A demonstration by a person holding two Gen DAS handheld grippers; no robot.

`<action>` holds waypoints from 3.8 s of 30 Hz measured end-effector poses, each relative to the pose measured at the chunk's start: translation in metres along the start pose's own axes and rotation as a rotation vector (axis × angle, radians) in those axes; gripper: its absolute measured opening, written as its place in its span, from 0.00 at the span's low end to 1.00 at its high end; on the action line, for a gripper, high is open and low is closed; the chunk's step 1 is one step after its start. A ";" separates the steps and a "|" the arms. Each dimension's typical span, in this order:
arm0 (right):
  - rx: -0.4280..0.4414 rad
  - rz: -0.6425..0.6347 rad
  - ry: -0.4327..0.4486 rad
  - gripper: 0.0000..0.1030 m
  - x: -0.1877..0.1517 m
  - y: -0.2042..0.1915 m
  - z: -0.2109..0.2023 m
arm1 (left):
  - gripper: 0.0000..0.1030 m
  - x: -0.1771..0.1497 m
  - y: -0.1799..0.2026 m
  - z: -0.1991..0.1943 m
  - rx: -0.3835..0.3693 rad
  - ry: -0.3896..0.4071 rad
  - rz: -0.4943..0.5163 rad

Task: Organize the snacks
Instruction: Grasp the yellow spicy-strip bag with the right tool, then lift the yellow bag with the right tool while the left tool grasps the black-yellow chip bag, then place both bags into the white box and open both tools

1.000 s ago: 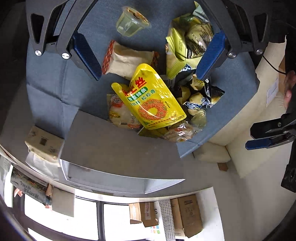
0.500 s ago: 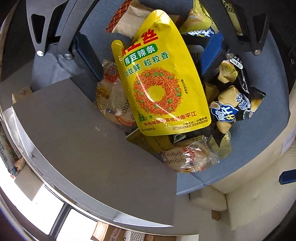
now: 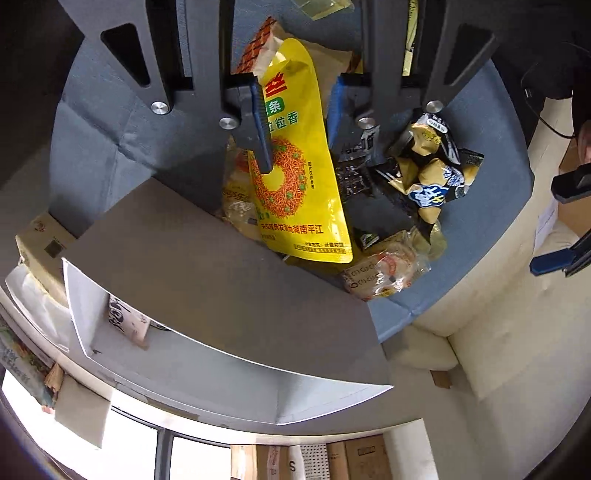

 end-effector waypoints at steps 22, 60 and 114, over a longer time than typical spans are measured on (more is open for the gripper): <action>-0.162 0.185 0.007 0.56 -0.011 0.107 -0.007 | 1.00 -0.003 0.009 0.007 -0.014 -0.017 0.003; 0.166 0.340 0.284 0.21 -0.069 0.029 -0.077 | 0.78 -0.017 0.041 0.121 0.057 -0.261 -0.025; 0.048 0.502 0.383 0.99 0.109 0.100 -0.073 | 1.00 0.194 -0.022 0.090 0.100 0.048 0.092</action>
Point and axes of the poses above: each gripper's, at about its wrist camera, not at the fingertips, and z roughly the way its jaws point, y to its right, x to its top, the point moved 3 cm from there along z, roughly the way its jaws point, and after that the axes turned 7 degrees about z, right-handed, at the moved point
